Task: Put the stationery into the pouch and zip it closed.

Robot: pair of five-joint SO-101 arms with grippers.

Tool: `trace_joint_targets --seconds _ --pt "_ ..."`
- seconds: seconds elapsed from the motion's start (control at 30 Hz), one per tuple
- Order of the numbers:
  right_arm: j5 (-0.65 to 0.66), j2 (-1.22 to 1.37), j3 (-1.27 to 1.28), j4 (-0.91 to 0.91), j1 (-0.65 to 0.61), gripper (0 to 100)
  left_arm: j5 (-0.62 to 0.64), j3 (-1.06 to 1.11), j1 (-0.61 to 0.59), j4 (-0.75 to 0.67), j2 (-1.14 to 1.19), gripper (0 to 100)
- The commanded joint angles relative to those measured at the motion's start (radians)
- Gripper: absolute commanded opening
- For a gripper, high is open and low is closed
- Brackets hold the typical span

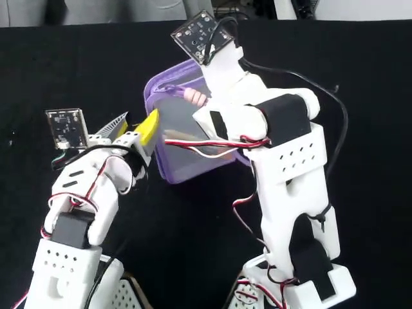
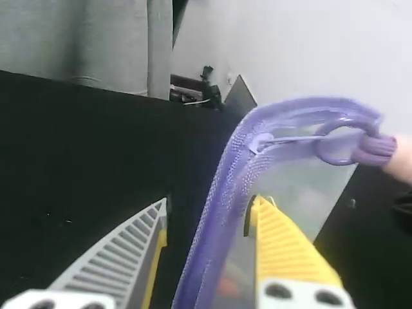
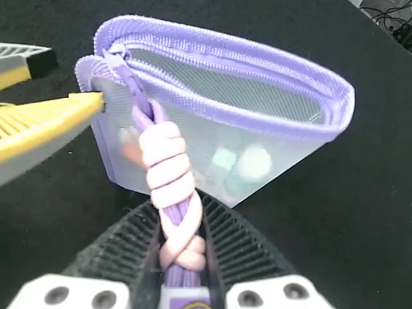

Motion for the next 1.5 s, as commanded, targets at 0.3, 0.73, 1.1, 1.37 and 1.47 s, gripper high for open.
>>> trace_joint_targets --seconds 0.3,0.73,1.1,1.37,1.47 --pt "-0.006 -0.131 0.059 0.029 -0.008 1.1 -0.193 0.131 0.154 -0.311 0.008 21" --pt "-0.005 -0.183 0.104 0.026 -0.006 1.1 -0.209 0.128 0.26 -0.39 0.018 21" --pt "-0.005 -0.191 0.104 0.026 0.087 1.1 -0.356 0.174 0.331 -0.39 0.018 3" --pt "-0.006 -0.193 0.093 0.023 0.091 1.1 -0.356 0.22 0.329 -0.388 0.008 3" --pt "-0.006 -0.193 0.074 0.02 0.095 1.1 -0.358 0.252 0.328 -0.384 0.008 3"
